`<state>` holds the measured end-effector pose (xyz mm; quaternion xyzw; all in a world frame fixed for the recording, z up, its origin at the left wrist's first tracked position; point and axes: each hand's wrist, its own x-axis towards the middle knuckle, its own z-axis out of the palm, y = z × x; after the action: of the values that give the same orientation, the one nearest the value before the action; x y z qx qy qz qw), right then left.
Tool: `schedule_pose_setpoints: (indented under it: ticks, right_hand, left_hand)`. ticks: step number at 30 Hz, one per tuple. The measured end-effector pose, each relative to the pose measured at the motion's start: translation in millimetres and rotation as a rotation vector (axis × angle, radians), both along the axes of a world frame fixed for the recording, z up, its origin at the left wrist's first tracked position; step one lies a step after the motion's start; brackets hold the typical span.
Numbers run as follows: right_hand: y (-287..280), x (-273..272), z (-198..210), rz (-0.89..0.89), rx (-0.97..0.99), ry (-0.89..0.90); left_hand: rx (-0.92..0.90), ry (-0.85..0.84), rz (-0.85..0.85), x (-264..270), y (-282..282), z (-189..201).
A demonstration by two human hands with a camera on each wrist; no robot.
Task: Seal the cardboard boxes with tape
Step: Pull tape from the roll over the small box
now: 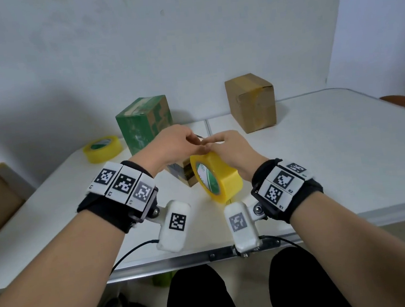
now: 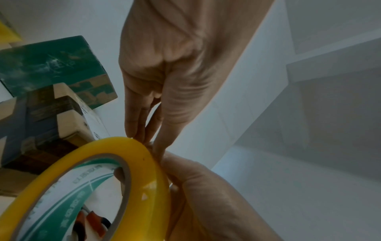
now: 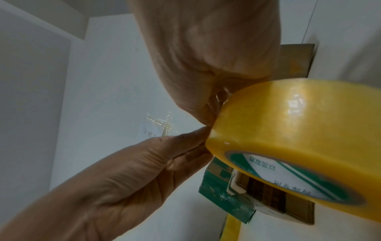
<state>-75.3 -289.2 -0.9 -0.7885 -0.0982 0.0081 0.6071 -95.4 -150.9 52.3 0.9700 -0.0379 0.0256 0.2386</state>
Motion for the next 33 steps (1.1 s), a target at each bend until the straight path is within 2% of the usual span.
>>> schedule_pose_setpoints:
  ticks: [5,9,14,24,28,33]
  right_hand:
    - [-3,-2,2,0.027,-0.003,0.036]
    - [-8,-4,0,0.05,-0.048,0.03]
    - [-12,1,-5,0.081,-0.207,0.239]
    - [-6,-4,-1,0.093,-0.313,0.174]
    - [-6,-3,0,0.108,-0.328,0.176]
    - [-7,-4,0,0.099,-0.337,0.193]
  left_hand:
    - [0.042,-0.116,0.047,2,-4,-3]
    - [-0.134,-0.12,0.081,6,1,-10]
    - [-0.296,-0.057,0.073,6,2,-15]
    - [-0.417,0.001,0.125,14,3,-20]
    - [-0.559,0.017,0.171,19,8,-20]
    - [-0.579,0.068,0.148,21,0,-13]
